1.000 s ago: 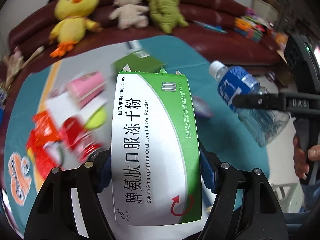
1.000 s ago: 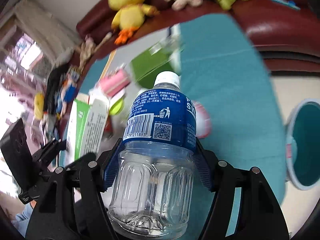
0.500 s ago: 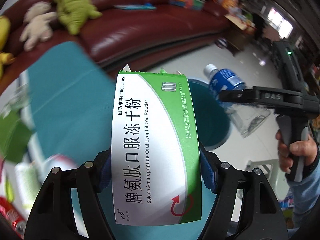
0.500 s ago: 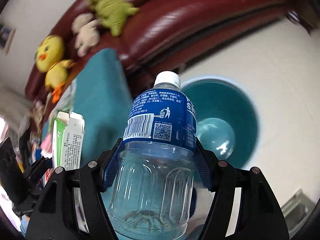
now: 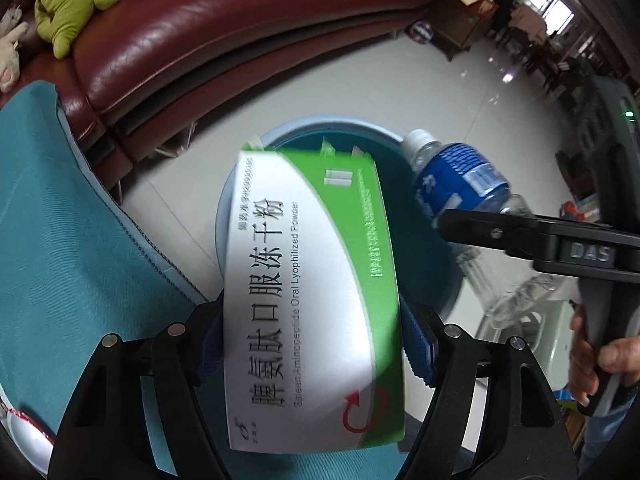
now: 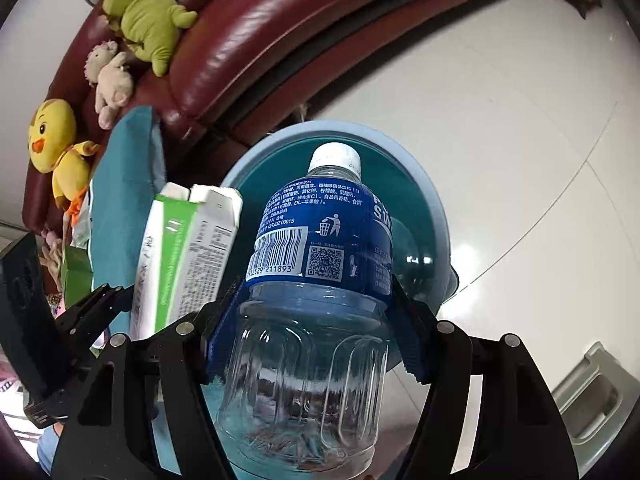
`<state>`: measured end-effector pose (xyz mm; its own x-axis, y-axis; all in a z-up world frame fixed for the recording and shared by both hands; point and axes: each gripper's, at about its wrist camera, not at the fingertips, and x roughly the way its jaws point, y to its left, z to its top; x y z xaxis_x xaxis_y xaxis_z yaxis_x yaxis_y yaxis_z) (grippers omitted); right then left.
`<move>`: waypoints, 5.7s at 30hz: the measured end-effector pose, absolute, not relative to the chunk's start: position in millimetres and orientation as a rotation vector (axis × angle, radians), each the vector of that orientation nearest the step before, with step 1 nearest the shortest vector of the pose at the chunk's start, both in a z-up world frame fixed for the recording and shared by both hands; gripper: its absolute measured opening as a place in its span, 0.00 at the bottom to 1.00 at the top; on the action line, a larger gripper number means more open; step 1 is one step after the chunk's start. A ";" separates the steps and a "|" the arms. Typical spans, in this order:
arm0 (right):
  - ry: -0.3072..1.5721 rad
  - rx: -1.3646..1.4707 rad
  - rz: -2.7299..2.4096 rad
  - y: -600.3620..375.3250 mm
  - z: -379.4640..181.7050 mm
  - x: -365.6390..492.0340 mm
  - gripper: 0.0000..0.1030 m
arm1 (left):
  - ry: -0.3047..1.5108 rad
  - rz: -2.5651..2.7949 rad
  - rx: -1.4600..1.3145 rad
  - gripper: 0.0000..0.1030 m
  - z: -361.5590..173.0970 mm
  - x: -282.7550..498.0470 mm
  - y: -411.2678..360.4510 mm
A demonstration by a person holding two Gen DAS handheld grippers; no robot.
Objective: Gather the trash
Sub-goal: 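Lift the medicine box and water bottle and carry both over the trash bin, then open both tools to drop the box and bottle into the bin, then grasp the white-green pill bottle with the left tool, then lift the pill bottle with the left tool while the right tool grasps the green box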
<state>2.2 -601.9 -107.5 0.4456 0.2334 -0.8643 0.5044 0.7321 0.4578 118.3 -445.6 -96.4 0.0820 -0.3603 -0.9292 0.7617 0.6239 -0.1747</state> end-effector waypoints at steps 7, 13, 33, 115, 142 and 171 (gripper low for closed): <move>1.146 0.777 -0.179 -601.2 -117.7 6.2 0.63 | 1.223 -0.845 0.403 0.88 -101.8 124.7 -433.4; 1.164 0.774 -0.168 -596.2 -120.8 11.6 0.63 | 1.218 -0.827 0.360 0.88 -92.2 126.3 -418.2; 1.160 0.635 -0.144 -536.4 -70.1 26.5 0.80 | 1.150 -0.712 0.239 0.89 -43.6 113.3 -299.5; 1.160 -0.006 0.251 -187.5 13.2 207.5 0.80 | 0.961 -0.351 -0.039 0.50 11.7 183.1 51.8; 1.334 0.108 0.439 -143.8 -16.3 245.4 0.54 | 0.965 -0.332 -0.073 0.50 1.9 204.6 82.9; 1.464 -0.029 0.756 -113.1 -24.4 257.7 0.70 | 0.986 -0.283 -0.036 0.50 7.2 178.0 90.7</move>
